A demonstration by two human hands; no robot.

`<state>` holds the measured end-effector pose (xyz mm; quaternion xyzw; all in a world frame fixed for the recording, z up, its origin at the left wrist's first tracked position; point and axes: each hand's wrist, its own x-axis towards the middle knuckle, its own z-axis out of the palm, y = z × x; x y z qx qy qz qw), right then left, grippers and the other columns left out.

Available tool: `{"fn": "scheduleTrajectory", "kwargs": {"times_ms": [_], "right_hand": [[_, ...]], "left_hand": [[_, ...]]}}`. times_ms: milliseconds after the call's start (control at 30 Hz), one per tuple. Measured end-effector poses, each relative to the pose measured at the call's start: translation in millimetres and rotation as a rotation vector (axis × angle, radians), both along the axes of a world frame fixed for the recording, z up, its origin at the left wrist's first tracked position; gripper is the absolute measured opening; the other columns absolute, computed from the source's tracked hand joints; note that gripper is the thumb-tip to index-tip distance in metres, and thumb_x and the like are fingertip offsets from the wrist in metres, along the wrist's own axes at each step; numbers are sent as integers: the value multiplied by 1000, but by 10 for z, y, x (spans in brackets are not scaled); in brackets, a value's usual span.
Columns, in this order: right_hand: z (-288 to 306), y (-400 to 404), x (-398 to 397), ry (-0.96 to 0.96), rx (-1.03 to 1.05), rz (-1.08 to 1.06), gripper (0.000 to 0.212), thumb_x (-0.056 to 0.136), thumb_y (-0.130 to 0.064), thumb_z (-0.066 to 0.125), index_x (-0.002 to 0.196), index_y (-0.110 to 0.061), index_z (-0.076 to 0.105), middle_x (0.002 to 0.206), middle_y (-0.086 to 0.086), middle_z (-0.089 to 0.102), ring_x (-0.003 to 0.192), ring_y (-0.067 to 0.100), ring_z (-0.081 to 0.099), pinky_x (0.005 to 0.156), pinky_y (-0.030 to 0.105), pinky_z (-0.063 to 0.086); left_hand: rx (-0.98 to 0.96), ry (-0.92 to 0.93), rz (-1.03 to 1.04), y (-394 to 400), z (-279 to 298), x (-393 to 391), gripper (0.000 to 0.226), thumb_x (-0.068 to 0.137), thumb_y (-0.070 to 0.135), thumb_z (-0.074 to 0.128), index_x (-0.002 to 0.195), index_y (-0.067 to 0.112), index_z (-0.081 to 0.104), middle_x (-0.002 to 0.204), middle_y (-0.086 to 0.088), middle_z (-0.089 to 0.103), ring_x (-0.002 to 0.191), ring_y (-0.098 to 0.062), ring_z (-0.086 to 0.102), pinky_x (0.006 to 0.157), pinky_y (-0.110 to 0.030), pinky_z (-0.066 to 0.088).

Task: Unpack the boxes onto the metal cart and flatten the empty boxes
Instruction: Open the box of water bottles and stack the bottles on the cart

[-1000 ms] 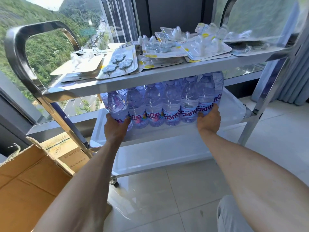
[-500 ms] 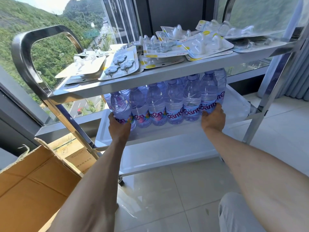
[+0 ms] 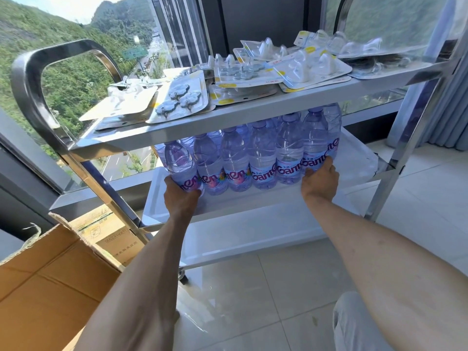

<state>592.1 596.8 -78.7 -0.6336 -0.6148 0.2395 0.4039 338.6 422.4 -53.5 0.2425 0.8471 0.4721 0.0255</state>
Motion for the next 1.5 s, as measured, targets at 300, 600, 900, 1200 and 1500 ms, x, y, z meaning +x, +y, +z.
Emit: {"fn": "scheduleTrajectory", "kwargs": {"times_ms": [300,600,900,1200,1500], "right_hand": [[-3,26,8,11,-12,12,58,94,-19,56,145,-6,31,132,21,50,121,39,44,100,50,41],[56,19,-1,13,-74,20,57,94,-21,56,143,-5,31,131,22,50,121,39,44,97,49,42],[91,-270,-43,57,25,-213,43,86,-10,57,128,-4,47,123,20,52,116,39,47,91,47,40],[135,-953,-671,-99,315,367,23,84,-6,56,107,-6,57,102,14,62,98,35,55,77,43,44],[69,-1145,-770,-109,140,484,26,87,-7,52,113,-9,54,110,12,61,102,32,57,80,36,45]], "left_hand": [[103,561,159,-160,451,-84,67,78,28,57,138,4,40,134,-18,46,122,-36,45,97,-49,42],[-82,901,-49,-53,817,63,53,84,18,53,134,0,50,135,-23,52,122,-41,48,104,-43,34],[-345,900,-114,507,921,171,37,93,19,39,119,9,62,133,-16,57,130,-35,44,104,-44,25],[-258,870,-134,413,917,258,35,94,32,56,117,7,64,131,-22,57,128,-40,45,106,-51,23],[-300,823,-101,295,765,341,61,90,38,50,142,9,38,132,-12,56,127,-31,47,116,-51,13]]}}
